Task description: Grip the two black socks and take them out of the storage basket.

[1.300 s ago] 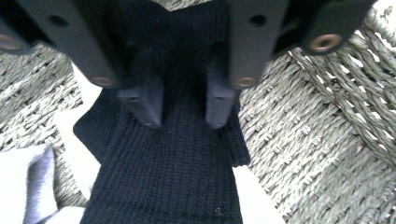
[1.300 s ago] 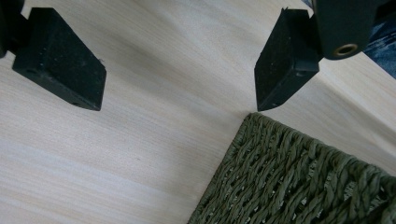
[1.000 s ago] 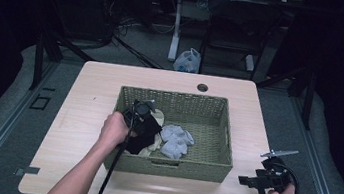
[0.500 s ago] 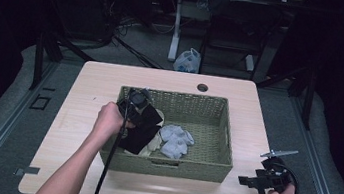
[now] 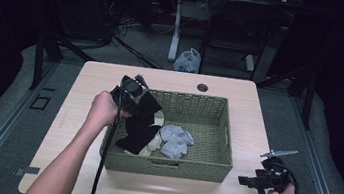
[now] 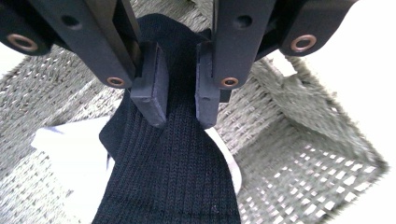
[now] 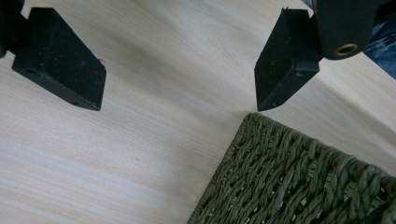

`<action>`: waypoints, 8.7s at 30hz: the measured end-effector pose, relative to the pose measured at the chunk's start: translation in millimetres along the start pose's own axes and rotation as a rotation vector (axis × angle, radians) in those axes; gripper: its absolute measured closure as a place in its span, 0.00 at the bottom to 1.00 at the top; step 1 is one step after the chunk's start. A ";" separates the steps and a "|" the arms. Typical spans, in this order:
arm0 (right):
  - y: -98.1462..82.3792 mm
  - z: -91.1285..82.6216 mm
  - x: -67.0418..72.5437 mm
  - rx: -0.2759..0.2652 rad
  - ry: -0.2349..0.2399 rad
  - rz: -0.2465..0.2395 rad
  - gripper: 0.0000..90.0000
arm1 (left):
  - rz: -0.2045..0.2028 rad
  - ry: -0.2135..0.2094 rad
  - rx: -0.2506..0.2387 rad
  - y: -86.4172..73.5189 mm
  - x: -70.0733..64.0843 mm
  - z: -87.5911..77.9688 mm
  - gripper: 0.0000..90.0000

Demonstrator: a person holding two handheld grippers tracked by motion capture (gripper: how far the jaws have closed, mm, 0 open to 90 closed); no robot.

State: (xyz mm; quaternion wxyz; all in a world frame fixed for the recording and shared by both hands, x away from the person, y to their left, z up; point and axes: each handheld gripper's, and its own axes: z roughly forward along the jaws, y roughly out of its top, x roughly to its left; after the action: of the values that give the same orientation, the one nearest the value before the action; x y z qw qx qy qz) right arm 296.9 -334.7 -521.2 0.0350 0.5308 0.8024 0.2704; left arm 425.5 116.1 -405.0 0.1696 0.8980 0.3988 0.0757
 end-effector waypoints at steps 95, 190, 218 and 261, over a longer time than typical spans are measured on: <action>0.3 -0.3 0.7 0.009 -0.001 -0.001 0.18 | -0.478 0.138 -0.030 -191.9 93.2 22.2 0.86; -0.2 -1.1 -1.5 0.006 0.003 0.003 0.18 | -0.109 -0.021 0.024 -10.3 -2.8 69.3 0.09; -0.6 -1.8 -2.6 -0.008 0.008 0.016 0.19 | -0.094 -0.087 0.171 -3.0 -6.2 124.3 0.80; -0.6 -1.8 -1.5 -0.003 0.007 0.017 0.19 | -0.062 -0.064 -0.126 14.1 9.7 -13.9 0.80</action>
State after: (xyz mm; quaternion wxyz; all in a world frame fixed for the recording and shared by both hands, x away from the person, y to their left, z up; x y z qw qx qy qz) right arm 296.3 -336.8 -520.3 0.0308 0.5366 0.7977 0.2736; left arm 438.0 117.9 -386.9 0.2409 0.8748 0.4151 0.0667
